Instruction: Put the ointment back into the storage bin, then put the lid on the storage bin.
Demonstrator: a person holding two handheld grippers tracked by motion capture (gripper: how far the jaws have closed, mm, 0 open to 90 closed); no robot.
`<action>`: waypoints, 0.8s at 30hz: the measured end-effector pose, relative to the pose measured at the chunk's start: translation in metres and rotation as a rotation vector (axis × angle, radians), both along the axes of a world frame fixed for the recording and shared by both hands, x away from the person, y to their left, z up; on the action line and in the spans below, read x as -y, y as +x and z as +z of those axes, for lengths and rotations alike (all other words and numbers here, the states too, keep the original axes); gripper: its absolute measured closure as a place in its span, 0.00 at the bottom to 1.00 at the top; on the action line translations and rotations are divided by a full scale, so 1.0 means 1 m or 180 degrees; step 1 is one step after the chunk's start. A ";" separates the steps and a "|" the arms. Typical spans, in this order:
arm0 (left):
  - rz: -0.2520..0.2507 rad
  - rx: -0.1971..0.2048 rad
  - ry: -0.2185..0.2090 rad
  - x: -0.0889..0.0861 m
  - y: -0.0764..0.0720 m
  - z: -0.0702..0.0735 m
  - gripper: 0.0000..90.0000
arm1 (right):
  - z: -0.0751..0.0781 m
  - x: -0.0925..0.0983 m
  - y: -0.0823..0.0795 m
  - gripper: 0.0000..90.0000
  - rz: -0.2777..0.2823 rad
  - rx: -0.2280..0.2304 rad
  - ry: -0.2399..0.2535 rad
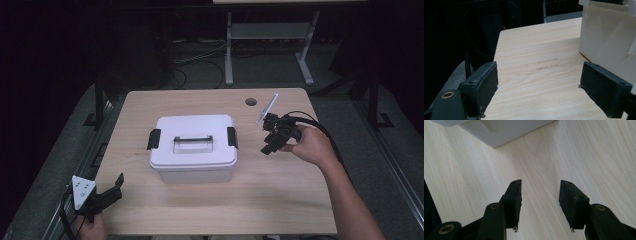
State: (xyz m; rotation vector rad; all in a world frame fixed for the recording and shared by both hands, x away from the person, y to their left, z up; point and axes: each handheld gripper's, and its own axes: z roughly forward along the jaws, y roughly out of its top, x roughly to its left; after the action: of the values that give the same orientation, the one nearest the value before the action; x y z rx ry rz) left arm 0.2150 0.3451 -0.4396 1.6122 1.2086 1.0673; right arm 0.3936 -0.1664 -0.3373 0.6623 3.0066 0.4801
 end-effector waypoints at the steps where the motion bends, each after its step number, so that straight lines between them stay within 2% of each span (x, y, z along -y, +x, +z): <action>1: 0.0000 -0.0001 0.0003 0.000 0.000 0.000 0.15 | -0.001 0.001 0.000 0.58 -0.0016 -0.0005 0.0002; 13: 0.0014 0.0002 0.0003 0.000 -0.001 0.000 0.15 | -0.011 0.012 -0.003 0.58 -0.0074 -0.0023 0.0047; 24: 0.0014 0.0002 0.0013 0.000 -0.001 0.000 0.15 | -0.020 0.022 -0.006 0.58 -0.0140 -0.0065 0.0027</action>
State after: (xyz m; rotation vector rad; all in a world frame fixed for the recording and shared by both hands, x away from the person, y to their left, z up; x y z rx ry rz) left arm 0.2144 0.3450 -0.4395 1.6129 1.2106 1.0737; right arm 0.3879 -0.1884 -0.3570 0.7368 3.0036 0.4872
